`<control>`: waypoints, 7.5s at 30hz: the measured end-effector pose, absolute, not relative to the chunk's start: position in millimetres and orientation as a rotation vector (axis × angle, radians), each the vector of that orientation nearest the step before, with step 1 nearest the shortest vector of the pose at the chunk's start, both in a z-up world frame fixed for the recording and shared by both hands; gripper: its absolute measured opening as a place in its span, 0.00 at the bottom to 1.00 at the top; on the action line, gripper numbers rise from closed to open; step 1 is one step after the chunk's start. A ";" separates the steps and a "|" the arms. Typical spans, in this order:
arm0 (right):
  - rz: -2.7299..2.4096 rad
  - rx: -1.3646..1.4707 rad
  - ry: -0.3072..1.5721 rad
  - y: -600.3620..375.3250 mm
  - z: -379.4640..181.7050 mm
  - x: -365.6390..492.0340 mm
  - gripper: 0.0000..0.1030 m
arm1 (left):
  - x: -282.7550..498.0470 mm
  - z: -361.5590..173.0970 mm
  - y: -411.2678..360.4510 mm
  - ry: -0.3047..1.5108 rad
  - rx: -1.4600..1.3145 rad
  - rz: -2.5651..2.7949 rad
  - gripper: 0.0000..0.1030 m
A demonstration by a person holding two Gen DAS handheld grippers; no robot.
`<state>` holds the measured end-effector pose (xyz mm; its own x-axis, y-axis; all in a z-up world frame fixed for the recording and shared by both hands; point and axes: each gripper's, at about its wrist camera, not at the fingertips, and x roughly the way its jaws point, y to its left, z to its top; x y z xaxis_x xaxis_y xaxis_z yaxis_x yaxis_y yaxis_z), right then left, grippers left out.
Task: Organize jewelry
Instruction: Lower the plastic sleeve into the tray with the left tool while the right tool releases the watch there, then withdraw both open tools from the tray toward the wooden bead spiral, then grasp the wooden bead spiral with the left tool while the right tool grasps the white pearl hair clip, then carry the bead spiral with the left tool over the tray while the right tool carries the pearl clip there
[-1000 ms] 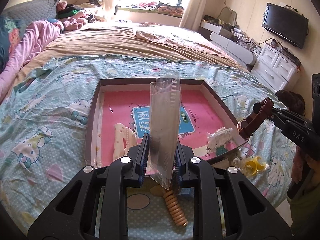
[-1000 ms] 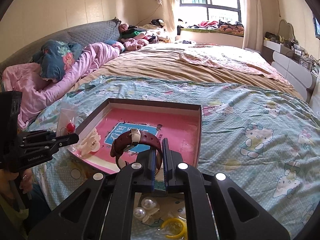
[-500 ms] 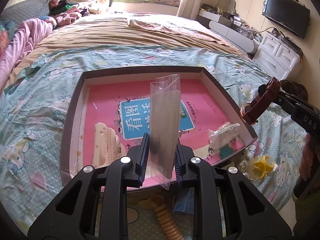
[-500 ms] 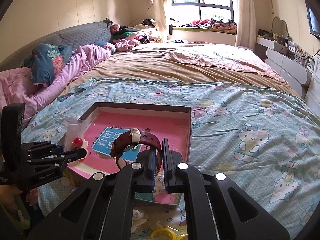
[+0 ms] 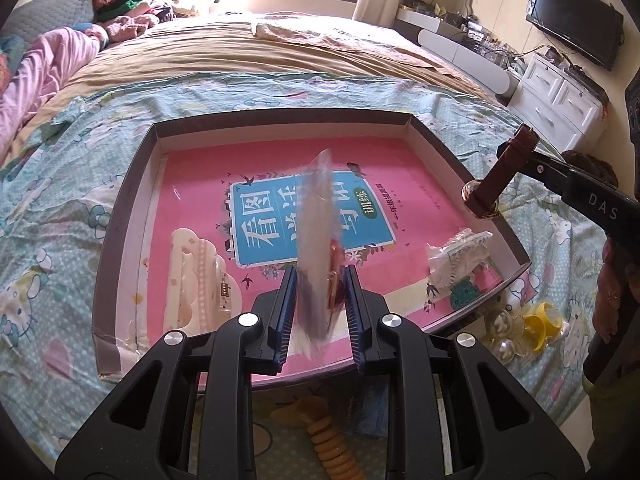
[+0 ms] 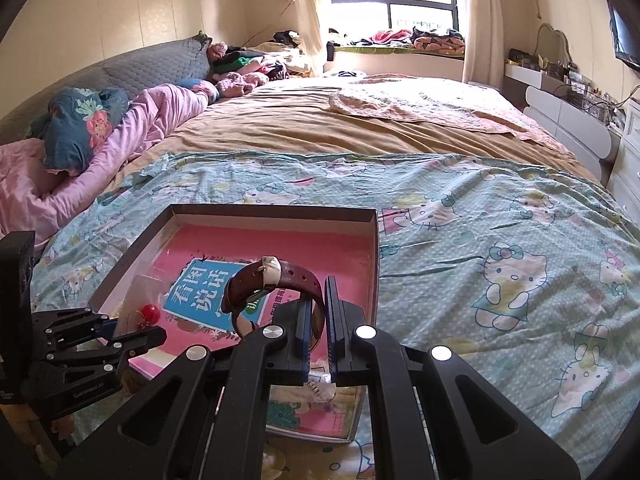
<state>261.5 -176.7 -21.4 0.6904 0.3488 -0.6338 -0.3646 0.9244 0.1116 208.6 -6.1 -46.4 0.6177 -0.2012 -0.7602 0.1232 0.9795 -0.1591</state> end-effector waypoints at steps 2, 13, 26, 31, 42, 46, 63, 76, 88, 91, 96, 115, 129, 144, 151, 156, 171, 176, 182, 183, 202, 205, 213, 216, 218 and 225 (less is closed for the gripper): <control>0.393 -0.029 0.709 -176.0 -25.9 264.4 0.06 | 208.8 -47.5 -6.0 0.889 -0.096 -0.188 0.15; 0.361 -0.044 0.753 -172.5 -46.4 276.8 0.07 | 204.0 -46.7 -0.9 0.887 -0.112 -0.181 0.27; 0.361 -0.016 0.747 -181.6 -38.0 265.2 0.33 | 195.7 -38.8 1.5 0.868 -0.121 -0.183 0.36; 0.362 0.018 0.722 -188.9 -26.4 253.3 0.53 | 191.7 -35.3 2.8 0.860 -0.123 -0.180 0.43; 0.348 0.049 0.691 -204.0 -9.8 231.5 0.75 | 178.3 -13.7 11.6 0.813 -0.156 -0.163 0.82; 0.349 0.056 0.678 -207.6 -3.5 225.1 0.75 | 172.7 -6.2 16.0 0.800 -0.172 -0.155 0.88; 0.365 0.063 0.603 -217.6 31.0 194.2 0.75 | 145.5 29.1 24.3 0.718 -0.188 -0.138 0.88; 0.395 0.049 0.578 -218.9 43.7 169.5 0.80 | 123.5 42.4 26.0 0.689 -0.189 -0.130 0.88; 0.419 0.017 0.600 -216.7 38.3 154.0 0.80 | 108.4 40.0 22.9 0.698 -0.173 -0.129 0.88; 0.425 0.010 0.606 -217.0 36.6 150.9 0.80 | 105.4 38.3 21.9 0.702 -0.173 -0.131 0.88; 0.428 0.007 0.618 -219.0 32.5 147.1 0.80 | 101.7 34.9 20.4 0.710 -0.167 -0.127 0.88; 0.494 -0.046 0.700 -203.9 -1.2 134.6 0.80 | 95.5 -3.5 2.8 0.815 -0.118 -0.137 0.88; 0.512 -0.065 0.757 -200.2 -22.8 138.3 0.80 | 105.9 -41.4 4.0 0.899 -0.130 -0.116 0.88; 0.499 -0.157 0.825 -193.1 -56.3 155.8 0.81 | 117.6 -70.0 2.2 1.003 -0.156 -0.140 0.38; 0.521 -0.256 0.829 -175.7 -69.9 164.5 0.81 | 117.9 -69.7 -2.3 0.999 -0.145 -0.164 0.21; 0.547 -0.298 0.857 -166.7 -84.3 174.6 0.67 | 118.5 -69.0 -1.0 0.999 -0.152 -0.162 0.19; 0.642 -0.282 0.852 -158.6 -89.9 174.2 0.43 | 124.9 -74.3 -6.5 1.003 -0.123 -0.140 0.14; 0.633 -0.253 0.830 -166.8 -78.5 169.4 0.42 | 120.8 -67.9 -1.7 0.979 -0.148 -0.152 0.11; 0.624 -0.225 0.804 -178.4 -63.0 162.1 0.42 | 113.2 -47.4 4.5 0.913 -0.154 -0.148 0.10; 0.624 -0.219 0.803 -179.8 -61.1 161.1 0.42 | 112.1 -43.7 5.7 0.901 -0.153 -0.145 0.10; 0.644 -0.189 0.731 -170.8 -29.9 149.4 0.42 | 102.1 -7.5 24.9 0.786 -0.190 -0.105 0.10; 0.650 -0.174 0.724 -168.5 -26.7 150.9 0.42 | 102.1 -5.9 26.9 0.779 -0.194 -0.103 0.10; 0.652 -0.167 0.700 -164.4 -19.6 154.1 0.42 | 104.7 -3.0 29.6 0.768 -0.197 -0.098 0.10; 0.649 -0.163 0.687 -164.3 -15.0 155.7 0.42 | 107.3 -0.2 27.8 0.761 -0.194 -0.101 0.10; 0.647 -0.166 0.676 -163.7 -11.9 157.4 0.42 | 110.0 2.0 26.5 0.756 -0.193 -0.102 0.10; 0.635 -0.161 0.625 -164.3 3.0 167.0 0.42 | 121.7 7.3 21.4 0.740 -0.188 -0.111 0.10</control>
